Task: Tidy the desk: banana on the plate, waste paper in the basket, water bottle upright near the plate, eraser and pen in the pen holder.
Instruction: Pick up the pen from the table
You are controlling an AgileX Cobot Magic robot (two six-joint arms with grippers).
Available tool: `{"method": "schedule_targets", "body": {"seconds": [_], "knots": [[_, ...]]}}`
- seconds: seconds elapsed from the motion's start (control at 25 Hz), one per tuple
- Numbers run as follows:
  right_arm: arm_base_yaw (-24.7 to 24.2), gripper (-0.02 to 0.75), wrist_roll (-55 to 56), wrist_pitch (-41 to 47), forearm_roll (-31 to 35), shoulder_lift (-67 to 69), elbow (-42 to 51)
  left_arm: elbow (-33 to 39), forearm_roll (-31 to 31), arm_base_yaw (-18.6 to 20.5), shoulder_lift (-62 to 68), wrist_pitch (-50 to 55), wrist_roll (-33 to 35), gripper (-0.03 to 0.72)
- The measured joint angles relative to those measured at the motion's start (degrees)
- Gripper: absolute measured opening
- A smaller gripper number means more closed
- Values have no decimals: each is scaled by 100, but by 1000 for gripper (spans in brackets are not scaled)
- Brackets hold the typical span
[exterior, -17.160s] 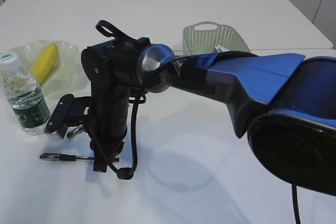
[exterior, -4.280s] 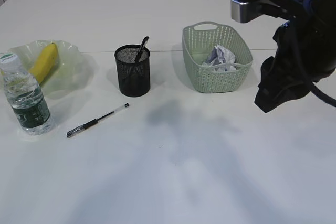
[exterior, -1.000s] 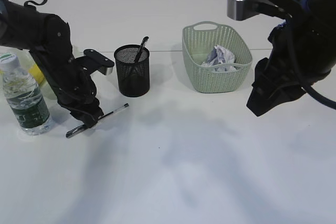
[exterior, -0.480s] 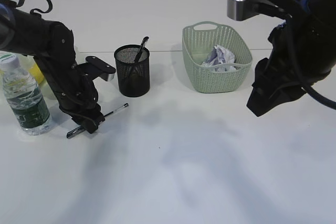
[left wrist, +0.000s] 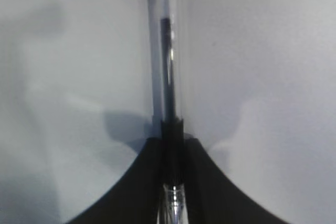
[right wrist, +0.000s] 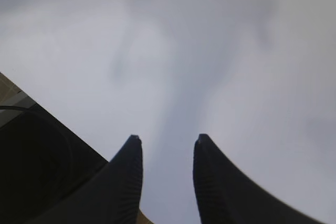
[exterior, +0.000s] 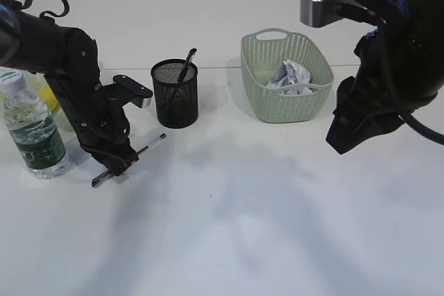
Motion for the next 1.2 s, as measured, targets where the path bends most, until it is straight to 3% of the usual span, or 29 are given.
{"method": "schedule_targets", "body": {"seconds": [0.16, 0.84, 1.2], "knots": [[0, 252, 0, 0, 0, 0, 0, -8, -36, 0, 0, 76, 0, 53], [0, 252, -11, 0, 0, 0, 0, -10, 54, 0, -679, 918, 12, 45], [0, 252, -71, 35, 73, 0, 0, -2, -327, 0, -1277, 1203, 24, 44]]}}
